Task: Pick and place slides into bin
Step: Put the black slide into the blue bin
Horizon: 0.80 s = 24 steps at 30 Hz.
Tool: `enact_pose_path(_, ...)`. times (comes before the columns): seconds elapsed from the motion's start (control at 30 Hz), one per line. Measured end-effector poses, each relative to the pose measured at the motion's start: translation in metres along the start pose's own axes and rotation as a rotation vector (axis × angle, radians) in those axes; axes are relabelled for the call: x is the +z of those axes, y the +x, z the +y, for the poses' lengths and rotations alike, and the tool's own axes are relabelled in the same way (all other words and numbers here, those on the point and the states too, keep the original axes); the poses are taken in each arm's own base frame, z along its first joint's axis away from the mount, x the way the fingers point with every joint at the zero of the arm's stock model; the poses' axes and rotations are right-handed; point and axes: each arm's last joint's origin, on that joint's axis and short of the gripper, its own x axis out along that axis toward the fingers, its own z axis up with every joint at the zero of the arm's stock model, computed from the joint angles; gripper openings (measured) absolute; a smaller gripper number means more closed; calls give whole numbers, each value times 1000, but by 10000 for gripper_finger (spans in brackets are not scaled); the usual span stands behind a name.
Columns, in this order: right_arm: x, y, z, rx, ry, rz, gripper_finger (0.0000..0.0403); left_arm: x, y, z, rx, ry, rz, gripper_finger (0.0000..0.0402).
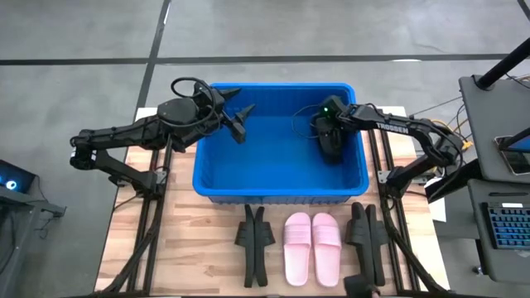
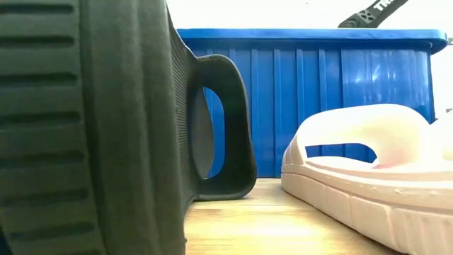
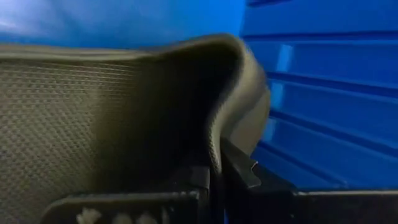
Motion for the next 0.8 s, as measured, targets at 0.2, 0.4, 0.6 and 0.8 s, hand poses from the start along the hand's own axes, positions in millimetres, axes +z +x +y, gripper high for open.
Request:
enact_pose_path(0.2,-7,-6,-11,36,27,39,32,0,0,0,0,0,0,272)
enact_pose_path(0.4,-12,-6,-13,45,63,60,56,0,0,0,0,1,0,272)
enact_pose_path(0.6,-15,-7,-11,54,47,99,99,0,0,0,0,1,1,272)
enact_pose_path(0.8,-15,-10,-11,54,53,101,160,0,0,0,0,1,1,272)
